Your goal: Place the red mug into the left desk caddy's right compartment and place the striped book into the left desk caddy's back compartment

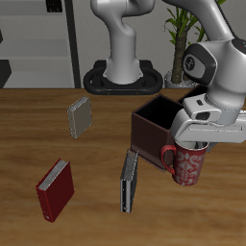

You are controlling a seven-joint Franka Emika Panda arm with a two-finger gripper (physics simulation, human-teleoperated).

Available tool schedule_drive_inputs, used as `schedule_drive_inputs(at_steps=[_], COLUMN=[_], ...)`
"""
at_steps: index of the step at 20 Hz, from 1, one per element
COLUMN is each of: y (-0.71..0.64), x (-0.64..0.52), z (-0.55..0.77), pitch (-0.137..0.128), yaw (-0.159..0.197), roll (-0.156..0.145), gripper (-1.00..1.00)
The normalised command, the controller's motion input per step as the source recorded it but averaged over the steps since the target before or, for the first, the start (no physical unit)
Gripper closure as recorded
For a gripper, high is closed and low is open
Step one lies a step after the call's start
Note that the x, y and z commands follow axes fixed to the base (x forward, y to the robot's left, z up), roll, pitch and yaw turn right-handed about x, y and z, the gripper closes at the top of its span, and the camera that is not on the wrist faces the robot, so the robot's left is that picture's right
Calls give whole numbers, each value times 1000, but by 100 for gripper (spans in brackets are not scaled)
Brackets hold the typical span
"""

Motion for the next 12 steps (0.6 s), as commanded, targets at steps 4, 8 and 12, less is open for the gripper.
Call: schedule_drive_inputs(at_steps=[4, 8, 12], y=[-120, -127, -142], x=[-294, -291, -242], z=[758, 693, 435], pitch=[-79, -64, -59], yaw=[35, 12, 2], roll=[-12, -3, -8], gripper=[100, 100, 100])
